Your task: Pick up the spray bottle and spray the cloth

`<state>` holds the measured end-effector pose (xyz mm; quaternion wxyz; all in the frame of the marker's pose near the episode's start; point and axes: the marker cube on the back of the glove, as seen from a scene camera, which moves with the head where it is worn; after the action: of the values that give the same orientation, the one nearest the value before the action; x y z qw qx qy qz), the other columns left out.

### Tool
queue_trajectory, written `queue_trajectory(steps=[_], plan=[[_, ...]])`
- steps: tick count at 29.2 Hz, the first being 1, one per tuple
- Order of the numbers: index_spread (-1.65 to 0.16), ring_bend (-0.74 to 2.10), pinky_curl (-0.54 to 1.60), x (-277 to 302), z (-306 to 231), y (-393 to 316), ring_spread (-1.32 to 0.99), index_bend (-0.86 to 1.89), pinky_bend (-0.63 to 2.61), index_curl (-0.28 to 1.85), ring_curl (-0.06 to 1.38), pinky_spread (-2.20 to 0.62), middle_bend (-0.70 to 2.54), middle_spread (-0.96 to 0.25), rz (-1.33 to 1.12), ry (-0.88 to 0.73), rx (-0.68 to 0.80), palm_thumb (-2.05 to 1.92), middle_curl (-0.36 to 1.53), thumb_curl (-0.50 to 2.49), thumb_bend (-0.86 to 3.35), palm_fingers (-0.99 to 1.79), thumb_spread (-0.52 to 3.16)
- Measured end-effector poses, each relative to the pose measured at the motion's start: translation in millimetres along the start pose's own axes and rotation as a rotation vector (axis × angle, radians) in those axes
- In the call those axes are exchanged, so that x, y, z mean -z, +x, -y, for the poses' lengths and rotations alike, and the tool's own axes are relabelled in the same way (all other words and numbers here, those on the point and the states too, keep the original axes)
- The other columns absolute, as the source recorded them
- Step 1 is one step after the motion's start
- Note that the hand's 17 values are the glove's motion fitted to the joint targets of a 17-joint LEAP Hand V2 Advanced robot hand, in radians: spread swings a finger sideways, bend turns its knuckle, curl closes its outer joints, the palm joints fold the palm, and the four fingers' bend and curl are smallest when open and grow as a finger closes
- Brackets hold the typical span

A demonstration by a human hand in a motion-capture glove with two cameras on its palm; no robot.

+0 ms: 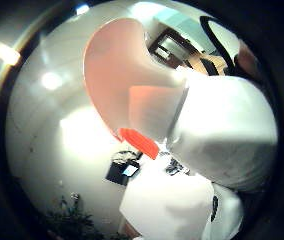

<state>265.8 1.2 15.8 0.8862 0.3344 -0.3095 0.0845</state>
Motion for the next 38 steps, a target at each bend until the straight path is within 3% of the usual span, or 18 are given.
queue_trajectory(steps=[5, 13, 32, 38], plan=[[-0.26, 0.46, 0.48, -17.2, 8.4, -24.4, -0.18, 0.17, 0.39, 0.47, 0.49, -0.22, 0.33, -0.14, -0.413, -0.044, 0.114, 1.19, 0.53, 0.61, -0.01, 1.09, 0.44], [-0.26, 0.45, 0.49, -30.3, 16.2, -65.7, -0.19, 0.17, 0.38, 0.48, 0.5, -0.22, 0.32, -0.14, -0.665, -0.048, 0.28, 1.19, 0.55, 0.63, -0.02, 1.09, 0.42], [-0.26, 0.42, 0.51, -23.9, 22.4, -63.9, -0.19, 0.17, 0.35, 0.51, 0.52, -0.23, 0.31, -0.13, -0.74, -0.047, 0.283, 1.18, 0.57, 0.66, -0.03, 1.1, 0.39], [-0.26, 0.41, 0.51, -12.7, 26.3, -79.2, -0.19, 0.17, 0.35, 0.52, 0.53, -0.23, 0.31, -0.13, -0.501, 0.001, 0.229, 1.17, 0.58, 0.66, -0.03, 1.11, 0.38]])
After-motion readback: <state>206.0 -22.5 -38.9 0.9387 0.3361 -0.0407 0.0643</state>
